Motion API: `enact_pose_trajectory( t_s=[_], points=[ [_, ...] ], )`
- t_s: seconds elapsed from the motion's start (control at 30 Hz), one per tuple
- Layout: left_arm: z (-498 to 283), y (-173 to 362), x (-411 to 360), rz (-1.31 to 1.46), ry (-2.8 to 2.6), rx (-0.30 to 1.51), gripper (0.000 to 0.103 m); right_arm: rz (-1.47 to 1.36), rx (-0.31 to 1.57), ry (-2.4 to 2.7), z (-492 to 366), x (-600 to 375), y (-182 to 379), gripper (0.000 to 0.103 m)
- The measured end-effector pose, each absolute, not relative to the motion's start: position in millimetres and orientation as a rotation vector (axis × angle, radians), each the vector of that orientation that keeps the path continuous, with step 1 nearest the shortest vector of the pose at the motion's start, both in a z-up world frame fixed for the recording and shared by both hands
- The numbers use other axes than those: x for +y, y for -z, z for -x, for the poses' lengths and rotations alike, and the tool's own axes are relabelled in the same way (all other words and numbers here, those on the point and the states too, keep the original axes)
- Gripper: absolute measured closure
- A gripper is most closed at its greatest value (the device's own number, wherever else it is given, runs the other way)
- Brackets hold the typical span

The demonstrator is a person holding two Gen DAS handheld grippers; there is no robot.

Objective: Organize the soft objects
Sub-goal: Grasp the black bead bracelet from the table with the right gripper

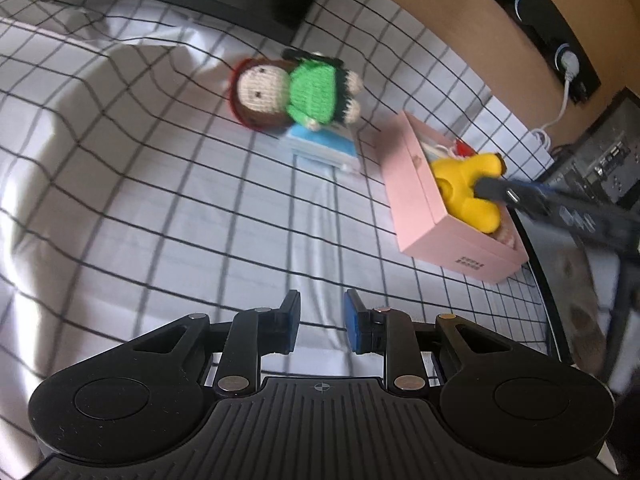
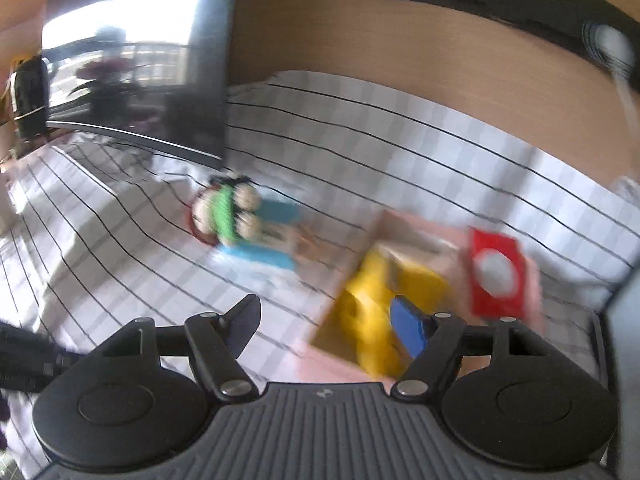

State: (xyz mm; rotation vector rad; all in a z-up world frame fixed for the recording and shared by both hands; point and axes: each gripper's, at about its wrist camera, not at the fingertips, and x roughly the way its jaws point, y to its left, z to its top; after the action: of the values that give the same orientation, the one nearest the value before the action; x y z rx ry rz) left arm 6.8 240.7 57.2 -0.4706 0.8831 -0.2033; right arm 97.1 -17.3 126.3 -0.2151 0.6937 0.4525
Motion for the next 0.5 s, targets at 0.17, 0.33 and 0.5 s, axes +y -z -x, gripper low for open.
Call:
enact_pose_trajectory(
  t_s=[0.17,0.33,0.5],
  points=[
    [9,-60,267,0.476,0.204,0.876,0.077,0.190,0.626,-0.457,-135,44,-134,0.029],
    [20,-58,298,0.494,0.201,0.884,0.077,0.117,0.730,-0.376,-214,96,-132,0.032],
    [25,-49,328,0.536,0.181,0.884,0.077,-0.079,0.898,-0.527,-258,109,-125,0.032]
  ],
)
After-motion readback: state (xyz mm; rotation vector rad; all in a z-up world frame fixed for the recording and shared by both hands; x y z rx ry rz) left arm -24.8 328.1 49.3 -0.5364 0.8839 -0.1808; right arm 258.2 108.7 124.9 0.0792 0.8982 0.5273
